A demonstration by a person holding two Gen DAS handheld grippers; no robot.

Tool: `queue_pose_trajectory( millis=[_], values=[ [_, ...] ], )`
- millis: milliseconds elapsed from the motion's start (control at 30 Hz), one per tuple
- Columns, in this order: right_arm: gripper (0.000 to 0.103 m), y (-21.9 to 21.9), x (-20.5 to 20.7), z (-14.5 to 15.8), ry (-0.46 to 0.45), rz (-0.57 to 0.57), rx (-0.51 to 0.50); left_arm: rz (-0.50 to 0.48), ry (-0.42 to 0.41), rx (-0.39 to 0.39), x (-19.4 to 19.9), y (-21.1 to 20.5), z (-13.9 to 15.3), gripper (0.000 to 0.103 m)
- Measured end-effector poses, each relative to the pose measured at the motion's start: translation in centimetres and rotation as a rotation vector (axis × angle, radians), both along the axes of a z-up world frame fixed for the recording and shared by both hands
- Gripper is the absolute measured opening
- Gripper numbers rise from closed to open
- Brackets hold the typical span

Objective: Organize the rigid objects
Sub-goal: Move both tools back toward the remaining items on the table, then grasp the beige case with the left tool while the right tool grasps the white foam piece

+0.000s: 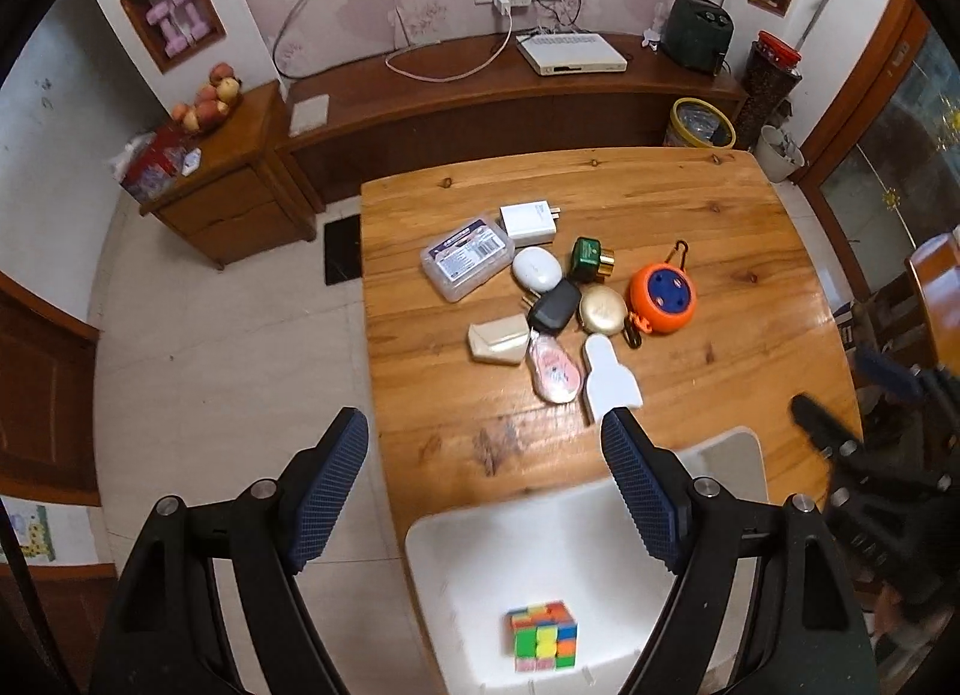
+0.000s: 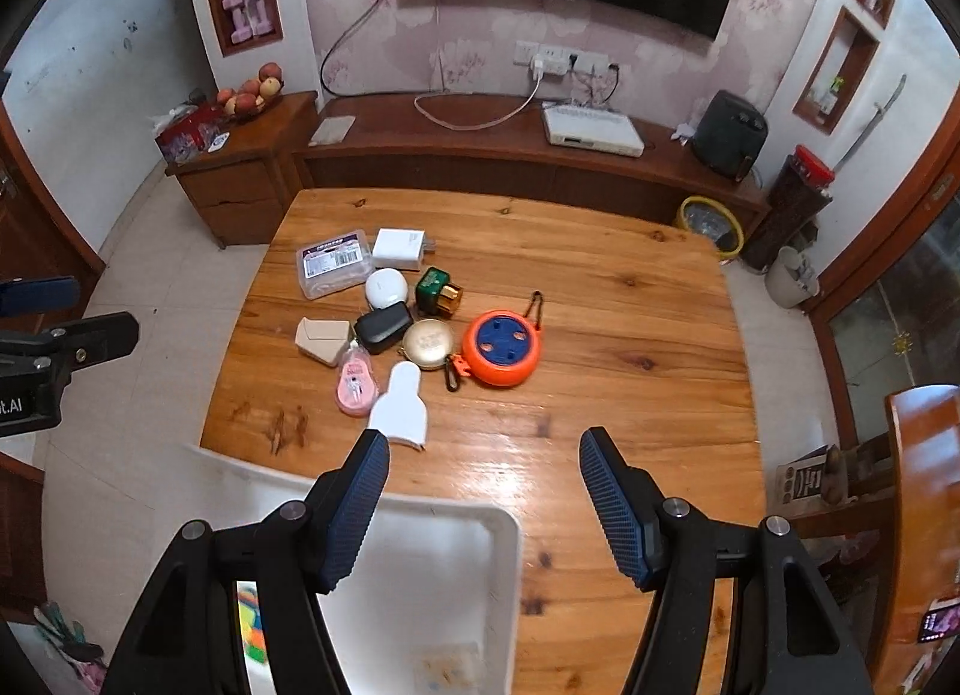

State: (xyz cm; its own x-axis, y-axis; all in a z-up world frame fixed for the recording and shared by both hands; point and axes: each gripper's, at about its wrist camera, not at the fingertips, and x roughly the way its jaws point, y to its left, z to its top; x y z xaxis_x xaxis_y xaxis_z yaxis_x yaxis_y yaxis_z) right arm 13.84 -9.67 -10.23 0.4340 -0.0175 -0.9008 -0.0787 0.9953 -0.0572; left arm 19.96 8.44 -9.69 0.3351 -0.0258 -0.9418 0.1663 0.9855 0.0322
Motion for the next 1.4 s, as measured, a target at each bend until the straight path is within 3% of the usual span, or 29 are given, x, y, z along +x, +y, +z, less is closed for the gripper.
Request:
queue_pose_trajectory(
  millis=[400,900,1067,1400],
  values=[
    [0.067,3.0,6.8,-9.0,0.197,-0.014,0.052,0.045,0.128,-0.05,7.0,0.0,-7.9,0.083],
    [0.067,4.8,9.5,-19.2,0.387,-0.034,0.036,0.113,0.29,-0.021,10.4,-1.3,-17.2,0.083],
    [0.069,4.6,9.7,-20.2,0.402,-0.055,0.072,0.155,0.318,-0.017,11.1,-1.5,-19.3,0.083],
    [0.069,5.1,10.4,-20.7,0.459,-0.056,0.071,0.32,0.319,-0.081,11.7,0.3,-21.1,0.083]
  ],
)
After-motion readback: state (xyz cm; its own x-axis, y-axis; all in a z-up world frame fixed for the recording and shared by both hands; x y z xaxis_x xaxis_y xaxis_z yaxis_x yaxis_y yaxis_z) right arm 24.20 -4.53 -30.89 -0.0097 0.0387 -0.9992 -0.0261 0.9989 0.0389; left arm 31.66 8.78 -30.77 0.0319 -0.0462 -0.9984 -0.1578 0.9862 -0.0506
